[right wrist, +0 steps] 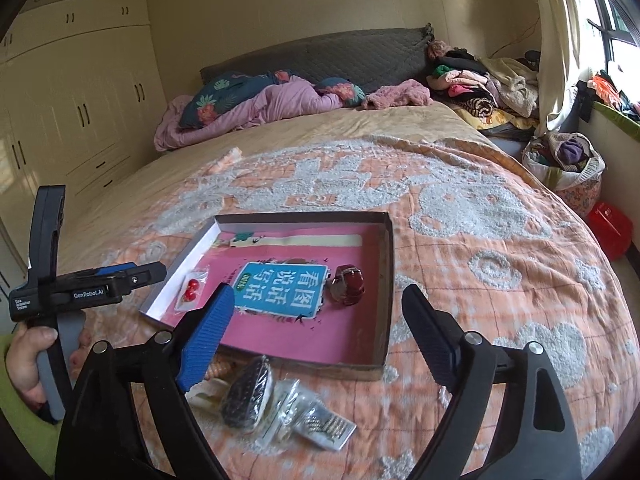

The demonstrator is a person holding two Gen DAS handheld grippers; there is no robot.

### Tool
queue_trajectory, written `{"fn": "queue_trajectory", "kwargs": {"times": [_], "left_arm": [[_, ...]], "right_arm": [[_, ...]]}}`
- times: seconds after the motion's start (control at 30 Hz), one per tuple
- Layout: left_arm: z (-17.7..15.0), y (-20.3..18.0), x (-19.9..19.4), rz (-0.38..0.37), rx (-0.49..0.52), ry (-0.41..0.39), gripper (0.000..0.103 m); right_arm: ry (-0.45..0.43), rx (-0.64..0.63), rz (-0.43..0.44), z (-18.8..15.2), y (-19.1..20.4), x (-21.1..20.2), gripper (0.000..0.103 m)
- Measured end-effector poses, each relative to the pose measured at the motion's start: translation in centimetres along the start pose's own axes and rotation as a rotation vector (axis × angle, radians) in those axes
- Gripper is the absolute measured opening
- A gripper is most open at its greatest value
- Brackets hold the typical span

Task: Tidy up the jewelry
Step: 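Withdraw both open tools from the box toward the remaining items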

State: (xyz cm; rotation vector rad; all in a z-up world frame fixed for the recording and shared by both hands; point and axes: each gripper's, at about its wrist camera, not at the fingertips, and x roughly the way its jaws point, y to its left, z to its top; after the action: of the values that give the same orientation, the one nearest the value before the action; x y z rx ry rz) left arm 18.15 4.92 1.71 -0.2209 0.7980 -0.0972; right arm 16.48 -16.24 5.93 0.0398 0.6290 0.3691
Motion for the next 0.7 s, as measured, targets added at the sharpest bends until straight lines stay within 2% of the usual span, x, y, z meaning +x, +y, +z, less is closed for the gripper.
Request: {"fn": "queue_trajectory", "kwargs": {"times": [0.1,0.7], "left_arm": [[-0.2,-0.2,-0.8,-0.001,0.001,-0.010,0.093],[-3.7,0.7,-3.9,0.025,0.008,-0.013,0.093]], "right_arm": [[-0.008,-0.008,0.004,-0.1,0.4,-0.7,0.087],[0.020,-0.060,0.047,-1.9,2.7,-2.6,0.087]]}}
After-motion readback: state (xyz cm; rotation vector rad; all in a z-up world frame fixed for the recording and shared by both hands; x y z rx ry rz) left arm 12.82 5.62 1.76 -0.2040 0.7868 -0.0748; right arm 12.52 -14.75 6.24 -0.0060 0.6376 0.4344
